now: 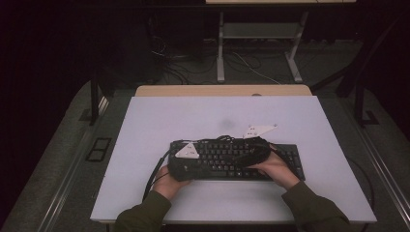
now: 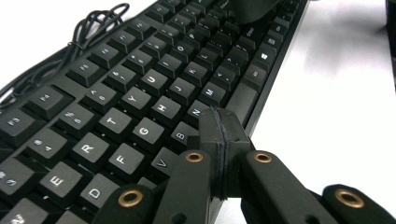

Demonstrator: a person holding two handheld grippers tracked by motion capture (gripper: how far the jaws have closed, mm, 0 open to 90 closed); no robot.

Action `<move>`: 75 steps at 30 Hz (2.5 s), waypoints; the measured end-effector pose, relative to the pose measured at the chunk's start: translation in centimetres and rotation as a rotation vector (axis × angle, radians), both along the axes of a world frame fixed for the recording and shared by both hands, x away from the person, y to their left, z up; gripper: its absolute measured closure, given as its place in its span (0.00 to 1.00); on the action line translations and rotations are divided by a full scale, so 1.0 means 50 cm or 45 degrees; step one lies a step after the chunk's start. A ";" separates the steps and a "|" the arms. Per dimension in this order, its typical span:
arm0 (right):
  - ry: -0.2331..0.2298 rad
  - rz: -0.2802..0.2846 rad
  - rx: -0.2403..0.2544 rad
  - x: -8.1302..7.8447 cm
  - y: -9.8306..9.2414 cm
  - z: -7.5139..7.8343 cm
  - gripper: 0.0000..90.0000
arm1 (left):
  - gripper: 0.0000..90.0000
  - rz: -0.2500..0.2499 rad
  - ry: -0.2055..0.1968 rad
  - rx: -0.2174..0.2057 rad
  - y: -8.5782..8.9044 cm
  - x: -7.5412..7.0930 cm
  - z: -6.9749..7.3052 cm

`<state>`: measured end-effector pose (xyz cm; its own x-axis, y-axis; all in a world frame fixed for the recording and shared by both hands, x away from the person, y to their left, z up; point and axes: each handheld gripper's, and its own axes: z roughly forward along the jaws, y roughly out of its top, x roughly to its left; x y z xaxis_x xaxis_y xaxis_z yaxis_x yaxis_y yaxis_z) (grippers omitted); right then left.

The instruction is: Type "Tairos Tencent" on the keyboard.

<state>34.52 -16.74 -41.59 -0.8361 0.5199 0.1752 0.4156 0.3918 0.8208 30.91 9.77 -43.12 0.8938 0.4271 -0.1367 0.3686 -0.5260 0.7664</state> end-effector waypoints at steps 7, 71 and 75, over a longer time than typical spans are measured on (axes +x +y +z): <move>0.000 -0.002 0.002 -0.001 0.001 0.000 0.23 | 0.99 0.008 -0.006 -0.007 0.005 0.001 0.003; 0.006 0.005 0.012 0.001 0.001 0.000 0.23 | 0.98 0.235 -0.032 0.069 0.157 0.002 0.017; 0.006 0.006 0.011 0.001 0.002 0.000 0.23 | 0.99 0.221 -0.030 0.096 0.159 0.003 0.013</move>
<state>34.55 -16.65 -41.60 -0.8375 0.5145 0.1839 0.4179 0.3864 0.8222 31.05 17.73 -42.45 0.8084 0.5833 -0.0782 0.4409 -0.5123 0.7370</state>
